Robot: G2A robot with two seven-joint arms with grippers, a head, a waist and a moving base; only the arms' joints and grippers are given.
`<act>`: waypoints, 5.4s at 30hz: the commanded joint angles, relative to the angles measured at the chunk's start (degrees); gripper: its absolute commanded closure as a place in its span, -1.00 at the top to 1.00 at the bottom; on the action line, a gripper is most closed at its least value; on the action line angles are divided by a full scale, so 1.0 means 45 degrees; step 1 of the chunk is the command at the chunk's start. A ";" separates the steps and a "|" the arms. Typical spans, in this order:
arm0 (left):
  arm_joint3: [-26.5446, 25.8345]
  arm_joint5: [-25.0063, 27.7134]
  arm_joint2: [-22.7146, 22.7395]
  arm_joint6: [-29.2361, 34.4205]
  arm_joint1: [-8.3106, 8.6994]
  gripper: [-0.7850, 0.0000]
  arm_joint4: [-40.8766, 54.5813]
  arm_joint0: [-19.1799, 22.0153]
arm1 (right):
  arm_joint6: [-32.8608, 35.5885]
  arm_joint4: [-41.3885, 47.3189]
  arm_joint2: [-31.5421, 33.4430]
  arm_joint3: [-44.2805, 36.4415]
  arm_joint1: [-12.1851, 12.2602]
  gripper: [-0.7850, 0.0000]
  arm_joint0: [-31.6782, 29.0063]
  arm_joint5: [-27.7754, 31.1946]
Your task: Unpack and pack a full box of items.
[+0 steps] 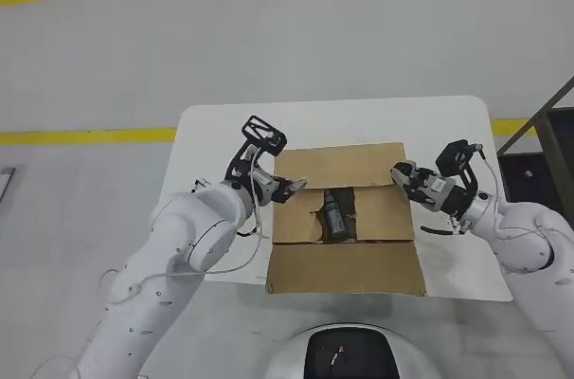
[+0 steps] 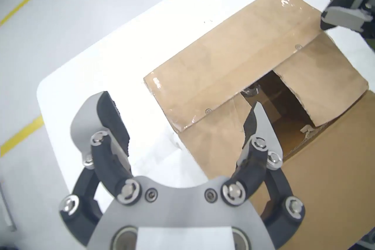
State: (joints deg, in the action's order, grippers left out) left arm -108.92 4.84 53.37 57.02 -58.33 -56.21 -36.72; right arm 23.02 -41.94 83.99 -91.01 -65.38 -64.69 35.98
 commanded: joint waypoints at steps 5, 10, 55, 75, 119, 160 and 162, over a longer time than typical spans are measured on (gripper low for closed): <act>-0.1670 0.2385 0.1319 0.0543 0.0484 1.00 -0.0625 -0.1519 | -0.0270 -0.0097 -0.0140 0.0088 0.0021 -1.00 -0.0028 -0.0086; -0.3109 0.3721 0.2584 0.2082 0.0853 1.00 0.0054 -0.2780 | -0.0347 -0.0081 -0.0313 0.0081 0.0034 -1.00 -0.0040 -0.0089; -0.5717 0.5700 0.5449 0.2830 0.2005 -1.00 -0.0021 -1.0173 | -0.0610 0.0772 -0.0624 0.0440 0.0244 -1.00 0.0240 -0.0115; -0.5717 0.6063 0.7914 0.2261 0.2282 -1.00 -0.0464 -1.3101 | -0.0669 0.0855 -0.0792 0.0554 0.0322 -1.00 0.0353 -0.0073; -0.1991 0.4785 0.0639 0.0042 0.0940 -1.00 -0.0368 -0.2955 | -0.0195 0.2237 0.0040 -0.0735 0.0588 -1.00 0.1279 -0.0924; -0.4159 0.3870 0.3019 0.1874 0.1222 1.00 -0.5458 -0.4573 | -0.2583 -0.3336 -0.3425 0.0493 0.0019 -1.00 0.1440 -0.2721; -0.4159 0.3870 0.3019 0.1874 0.1222 1.00 -0.5458 -0.4573 | -0.2517 -0.3363 -0.3431 0.0564 0.0013 -1.00 0.1455 -0.2685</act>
State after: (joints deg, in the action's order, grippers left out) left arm -127.68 22.18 67.00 65.44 -52.82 -81.14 -57.43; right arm 11.52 -56.96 68.55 -88.68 -65.31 -58.20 23.82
